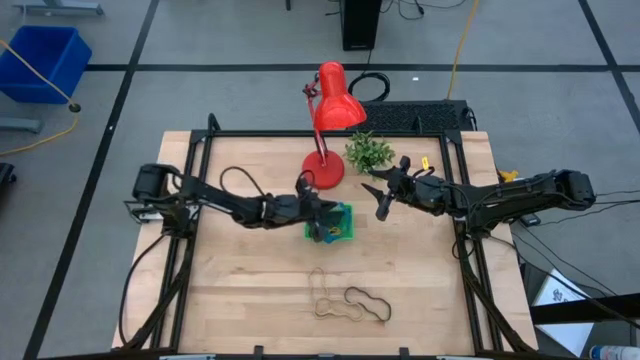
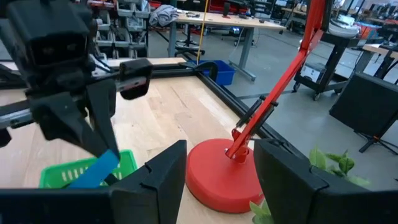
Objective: Pick and place rubber bands into bin
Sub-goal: Put the blue rubber band into the green bin
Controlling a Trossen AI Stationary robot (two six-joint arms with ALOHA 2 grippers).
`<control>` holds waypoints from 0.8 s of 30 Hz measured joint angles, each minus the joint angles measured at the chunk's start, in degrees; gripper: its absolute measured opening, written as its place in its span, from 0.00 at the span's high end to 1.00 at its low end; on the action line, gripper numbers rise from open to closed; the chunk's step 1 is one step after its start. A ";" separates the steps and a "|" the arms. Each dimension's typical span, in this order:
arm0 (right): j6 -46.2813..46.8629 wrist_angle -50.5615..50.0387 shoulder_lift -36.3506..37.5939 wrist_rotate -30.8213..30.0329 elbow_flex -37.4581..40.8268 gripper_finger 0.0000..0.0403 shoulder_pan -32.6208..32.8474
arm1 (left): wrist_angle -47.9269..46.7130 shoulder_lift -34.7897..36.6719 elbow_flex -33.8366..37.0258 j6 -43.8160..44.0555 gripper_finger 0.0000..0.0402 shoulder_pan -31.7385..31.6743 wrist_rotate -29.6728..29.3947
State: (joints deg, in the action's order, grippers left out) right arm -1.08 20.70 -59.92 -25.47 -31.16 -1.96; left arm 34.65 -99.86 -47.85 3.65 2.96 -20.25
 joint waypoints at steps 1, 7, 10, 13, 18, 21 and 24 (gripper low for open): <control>0.23 -0.14 0.00 0.00 -0.02 0.55 0.01 | -0.08 -0.58 -0.20 0.16 0.97 0.00 0.74; 0.40 1.91 0.02 0.01 1.95 0.55 0.02 | -3.34 -3.18 -1.56 0.38 0.99 0.68 3.73; 2.27 3.15 0.02 0.02 3.81 0.55 0.02 | -6.44 -3.27 -1.65 1.62 0.96 1.02 4.78; 5.89 6.33 0.02 0.04 6.13 0.55 0.02 | -10.25 -3.20 -1.65 2.59 0.95 1.32 4.81; 5.98 13.94 0.02 0.02 8.61 0.55 0.15 | -15.44 -3.16 -1.67 2.98 0.98 1.31 4.78; 3.37 16.76 0.02 0.15 8.75 0.55 0.15 | -17.13 -3.14 -1.67 3.55 0.97 1.19 4.39; 1.22 18.43 0.02 0.15 8.75 0.55 0.15 | -18.72 -3.14 -1.67 4.38 0.93 1.20 2.23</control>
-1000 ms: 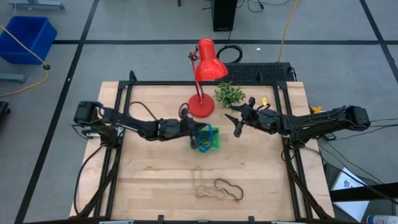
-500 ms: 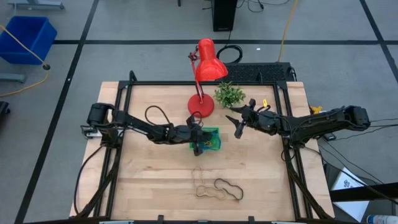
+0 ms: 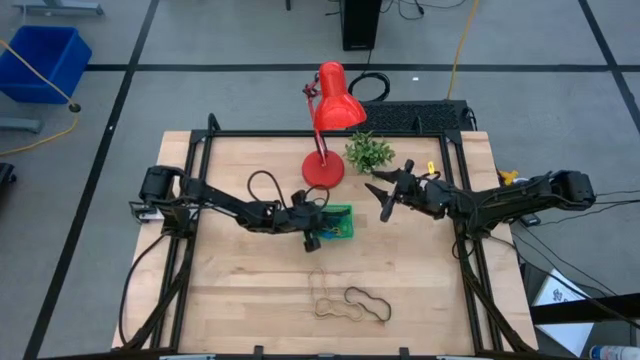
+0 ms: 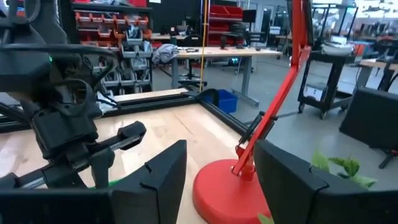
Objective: Pick and place rubber bands into bin
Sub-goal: Put the blue rubber band into the green bin
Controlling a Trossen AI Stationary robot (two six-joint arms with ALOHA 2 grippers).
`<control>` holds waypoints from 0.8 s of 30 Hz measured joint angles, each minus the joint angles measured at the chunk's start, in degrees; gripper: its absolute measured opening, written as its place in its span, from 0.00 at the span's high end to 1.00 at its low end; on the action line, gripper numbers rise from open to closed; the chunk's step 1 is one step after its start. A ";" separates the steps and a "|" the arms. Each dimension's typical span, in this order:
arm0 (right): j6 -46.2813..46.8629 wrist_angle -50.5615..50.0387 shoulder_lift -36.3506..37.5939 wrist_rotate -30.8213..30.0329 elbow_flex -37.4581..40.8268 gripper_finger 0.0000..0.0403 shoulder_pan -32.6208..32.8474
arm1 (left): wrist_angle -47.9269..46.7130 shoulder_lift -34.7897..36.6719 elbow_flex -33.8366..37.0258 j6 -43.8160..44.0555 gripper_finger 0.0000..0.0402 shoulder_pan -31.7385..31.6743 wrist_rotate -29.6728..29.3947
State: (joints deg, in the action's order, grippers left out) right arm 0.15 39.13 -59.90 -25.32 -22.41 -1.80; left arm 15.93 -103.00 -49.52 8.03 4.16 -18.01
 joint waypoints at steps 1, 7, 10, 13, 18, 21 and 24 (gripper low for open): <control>-0.38 0.15 0.00 0.00 0.00 0.55 0.00 | -0.50 0.00 0.00 0.02 0.92 -0.02 -0.51; -0.84 0.13 0.00 0.02 0.00 0.55 0.00 | -1.21 0.00 0.02 0.29 0.95 -0.02 -1.55; -0.84 0.12 0.00 0.03 0.00 0.55 0.00 | -1.15 0.01 0.02 0.25 0.98 -0.02 -0.31; -0.84 0.12 0.00 0.04 0.00 0.55 0.00 | -1.33 0.73 0.02 0.09 0.99 -0.02 1.05; -0.86 0.10 0.00 0.07 -0.10 0.55 0.00 | -3.21 4.51 0.06 -0.05 0.91 -0.38 1.48; -0.86 0.06 0.22 0.47 -0.62 0.55 0.02 | -6.85 8.82 0.01 -0.21 0.86 -1.16 1.46; -1.31 -0.50 0.49 4.14 -1.89 0.55 0.02 | -9.72 12.79 -0.02 -0.22 0.82 -2.15 1.46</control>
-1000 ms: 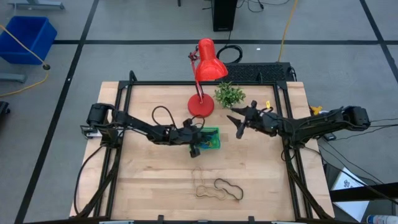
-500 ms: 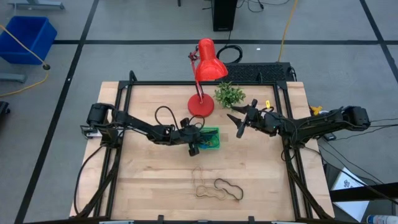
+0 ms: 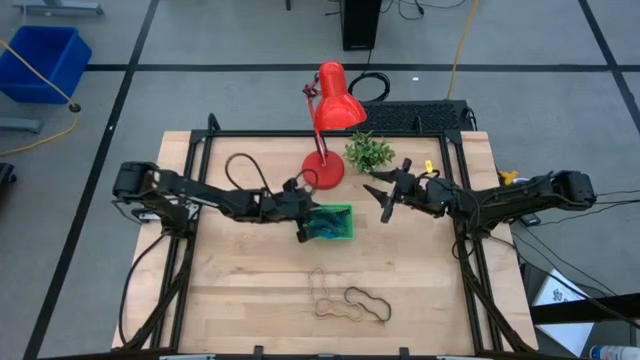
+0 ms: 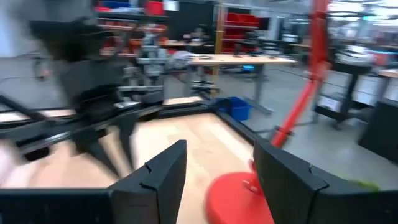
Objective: Pick and place rubber bands into bin
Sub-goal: Put the blue rubber band into the green bin, then put the black rubber band into the green bin
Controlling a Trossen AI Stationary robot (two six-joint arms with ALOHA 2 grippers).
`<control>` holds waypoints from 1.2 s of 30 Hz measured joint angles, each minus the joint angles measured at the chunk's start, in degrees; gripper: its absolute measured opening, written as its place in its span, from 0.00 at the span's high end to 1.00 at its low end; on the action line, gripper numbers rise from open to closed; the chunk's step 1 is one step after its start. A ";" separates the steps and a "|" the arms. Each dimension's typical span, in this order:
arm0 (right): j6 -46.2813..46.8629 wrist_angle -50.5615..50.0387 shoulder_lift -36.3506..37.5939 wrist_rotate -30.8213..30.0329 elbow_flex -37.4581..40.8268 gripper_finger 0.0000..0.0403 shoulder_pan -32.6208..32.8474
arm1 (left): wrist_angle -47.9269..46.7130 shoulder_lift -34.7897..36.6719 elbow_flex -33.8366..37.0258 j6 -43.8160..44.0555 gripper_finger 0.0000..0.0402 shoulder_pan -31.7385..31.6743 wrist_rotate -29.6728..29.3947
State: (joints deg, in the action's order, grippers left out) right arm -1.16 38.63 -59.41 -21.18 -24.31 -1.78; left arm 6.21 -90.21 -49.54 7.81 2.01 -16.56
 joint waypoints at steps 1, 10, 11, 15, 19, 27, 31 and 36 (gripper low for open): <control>-0.35 -1.00 0.01 1.83 -0.92 0.55 0.00 | -1.66 1.34 0.07 0.02 0.81 -0.30 0.00; -2.73 -33.68 -0.01 5.25 -17.62 0.55 2.20 | -4.52 8.34 0.13 0.07 0.81 -0.91 0.05; -2.87 -37.70 -0.01 5.32 -19.80 0.55 2.78 | -3.95 8.83 0.04 0.07 0.81 -0.92 0.05; -2.84 -49.66 -0.01 5.30 -27.25 0.55 5.59 | -4.89 11.60 0.14 0.07 0.81 -0.93 0.04; -1.04 -60.87 -1.23 5.30 -34.63 0.55 9.25 | -4.26 13.68 0.07 -0.02 0.81 -0.93 0.00; 3.11 -72.78 -12.79 4.86 -46.45 0.55 17.99 | -5.05 14.54 0.06 -0.11 0.81 -0.93 0.00; 7.04 -74.55 -20.96 4.98 -47.46 0.55 20.88 | -5.72 14.60 0.07 -0.10 0.81 -0.91 0.05; 12.60 -76.48 -30.49 7.63 -47.44 0.55 24.84 | -9.06 14.58 0.07 -0.55 0.81 -0.76 0.09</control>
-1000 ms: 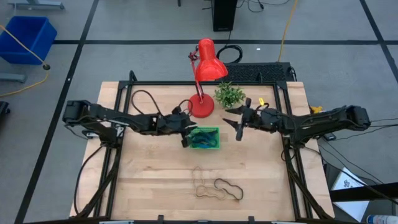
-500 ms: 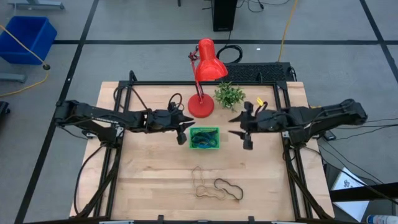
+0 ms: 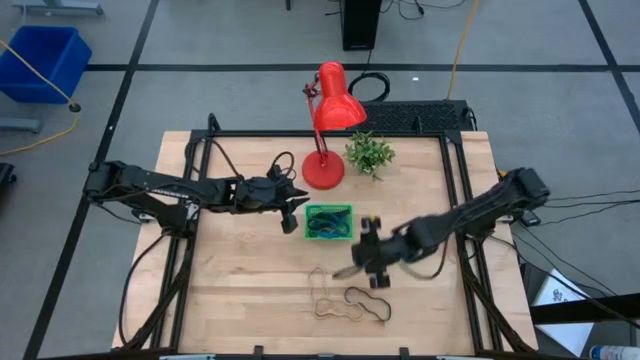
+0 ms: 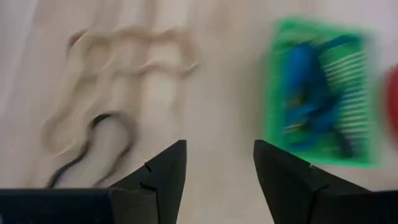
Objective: Pick and place rubber bands into bin
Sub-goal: Put the black rubber band into the green bin
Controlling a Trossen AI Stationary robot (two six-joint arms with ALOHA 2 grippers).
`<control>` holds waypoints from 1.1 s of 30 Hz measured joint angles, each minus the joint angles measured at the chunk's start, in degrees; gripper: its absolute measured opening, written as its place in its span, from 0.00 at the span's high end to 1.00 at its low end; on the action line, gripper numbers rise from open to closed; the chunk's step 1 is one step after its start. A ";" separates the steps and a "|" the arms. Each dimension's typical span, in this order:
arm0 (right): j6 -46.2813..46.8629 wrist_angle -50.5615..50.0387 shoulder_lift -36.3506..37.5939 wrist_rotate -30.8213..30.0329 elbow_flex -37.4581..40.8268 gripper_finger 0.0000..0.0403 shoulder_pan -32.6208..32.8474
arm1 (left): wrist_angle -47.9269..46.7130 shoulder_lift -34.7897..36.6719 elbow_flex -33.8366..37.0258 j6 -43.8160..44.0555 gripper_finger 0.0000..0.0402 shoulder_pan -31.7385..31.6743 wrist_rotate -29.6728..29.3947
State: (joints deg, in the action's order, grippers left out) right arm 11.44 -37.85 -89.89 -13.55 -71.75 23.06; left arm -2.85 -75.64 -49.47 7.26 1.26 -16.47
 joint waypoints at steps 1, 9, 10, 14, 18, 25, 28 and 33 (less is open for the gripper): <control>1.24 0.35 -1.77 0.53 0.00 0.55 0.93 | -0.76 0.00 0.00 -0.60 0.81 0.00 0.01; 8.91 8.11 -11.46 0.51 0.00 0.55 5.31 | -3.48 -0.02 0.00 -3.98 0.81 0.00 0.13; 9.37 8.73 -12.41 0.51 0.00 0.55 5.47 | -3.48 -0.02 0.00 -4.00 0.81 0.00 0.11; 11.05 10.91 -15.45 2.28 0.00 0.55 5.58 | -3.46 -0.02 0.00 -4.06 0.81 0.00 0.11; 10.47 10.87 -17.33 6.60 0.00 0.55 5.58 | -3.48 -0.02 0.00 -4.13 0.81 0.00 0.11; 10.45 10.70 -20.31 6.15 0.02 0.55 5.27 | -3.46 -0.02 0.00 -4.10 0.81 0.00 0.11; 10.55 10.81 -20.63 6.19 0.02 0.55 5.13 | -3.46 -0.02 0.00 -4.10 0.81 0.00 0.11; 13.12 12.83 -20.63 6.23 0.02 0.55 5.13 | -3.48 -0.02 0.00 -4.08 0.81 0.00 0.11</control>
State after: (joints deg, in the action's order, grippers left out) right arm 24.56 -25.02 -110.52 -7.31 -71.72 28.18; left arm -6.33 -75.66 -49.47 3.18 1.26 -16.36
